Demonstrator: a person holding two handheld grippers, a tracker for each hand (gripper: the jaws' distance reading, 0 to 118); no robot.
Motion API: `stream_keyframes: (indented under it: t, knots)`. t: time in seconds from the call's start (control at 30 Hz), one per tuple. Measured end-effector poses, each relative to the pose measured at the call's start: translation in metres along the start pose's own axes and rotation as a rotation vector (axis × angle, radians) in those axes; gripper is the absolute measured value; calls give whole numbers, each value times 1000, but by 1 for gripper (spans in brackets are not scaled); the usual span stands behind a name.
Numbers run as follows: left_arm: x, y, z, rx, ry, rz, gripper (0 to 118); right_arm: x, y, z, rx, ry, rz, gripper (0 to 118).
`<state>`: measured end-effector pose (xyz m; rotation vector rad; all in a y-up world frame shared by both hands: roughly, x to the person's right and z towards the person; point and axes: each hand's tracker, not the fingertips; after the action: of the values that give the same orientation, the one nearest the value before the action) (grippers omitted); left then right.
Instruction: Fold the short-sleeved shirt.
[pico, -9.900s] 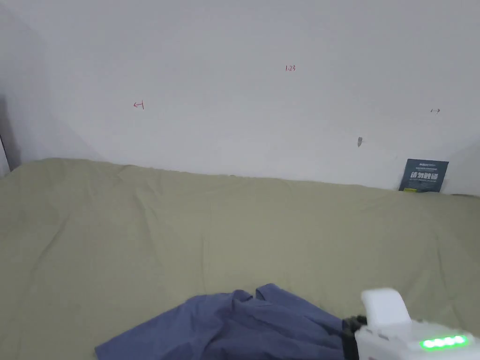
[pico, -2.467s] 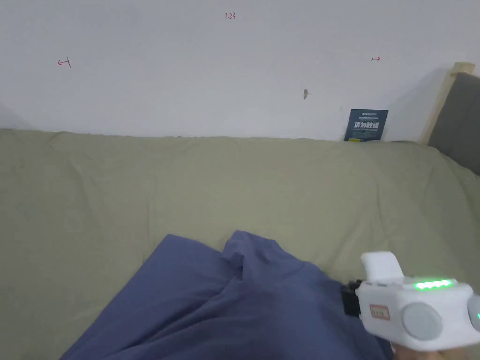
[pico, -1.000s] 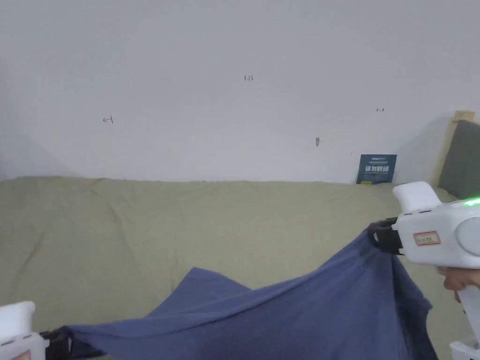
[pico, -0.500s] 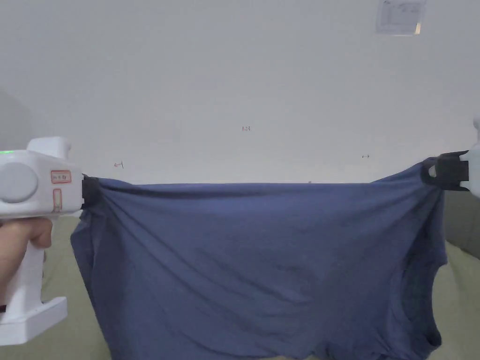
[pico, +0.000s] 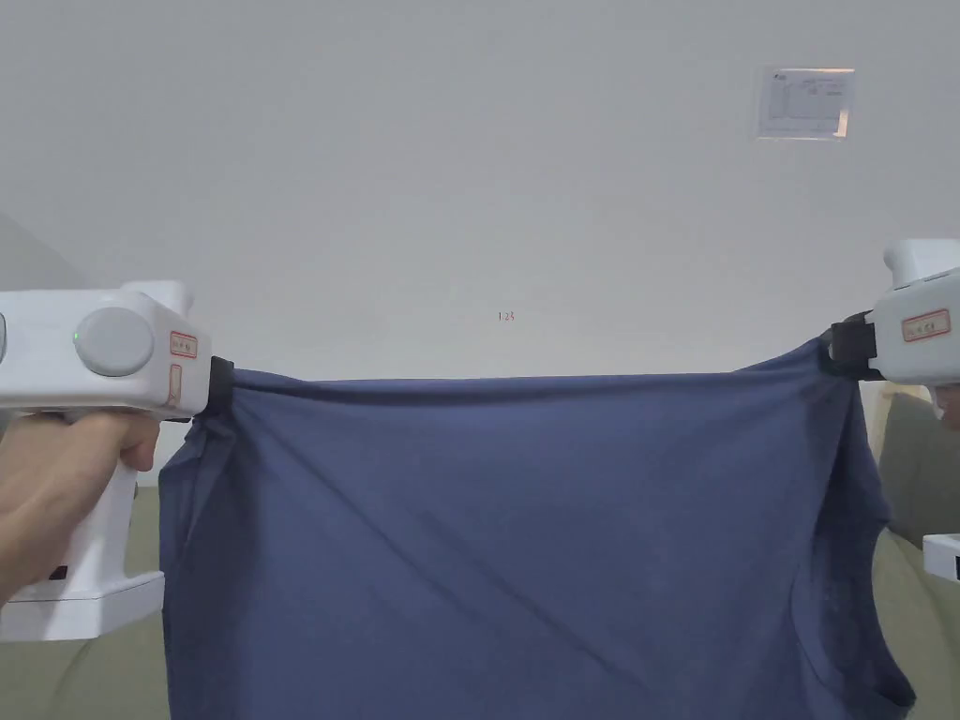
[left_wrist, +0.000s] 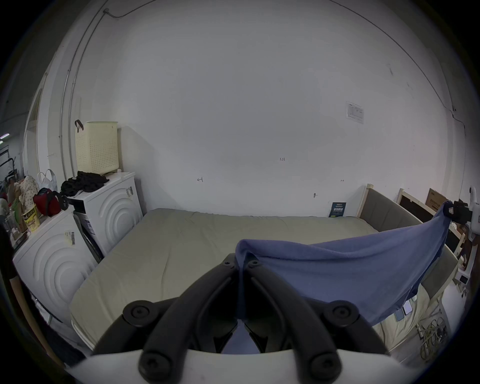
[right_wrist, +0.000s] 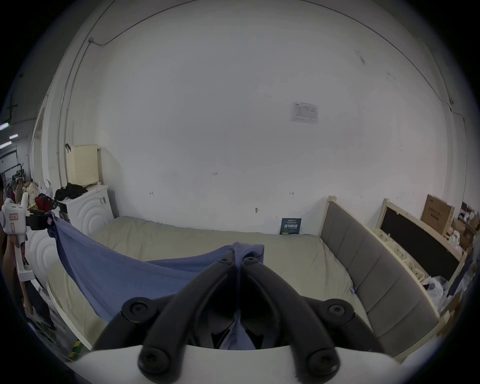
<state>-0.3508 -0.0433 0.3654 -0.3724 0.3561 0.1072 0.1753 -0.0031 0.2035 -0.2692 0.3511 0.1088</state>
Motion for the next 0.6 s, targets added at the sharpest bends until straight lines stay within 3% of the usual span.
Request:
stream_keyframes:
  t: [0.47, 0.57, 0.6]
  knots:
    - [19, 77, -97, 11, 65, -2, 0, 4, 95, -115, 10, -56, 11, 4]
    - [15, 66, -76, 22, 78, -13, 0, 8, 107, -147, 11, -62, 10, 4]
    - [16, 84, -112, 22, 82, -16, 0, 8, 110, -157, 11, -67, 14, 4]
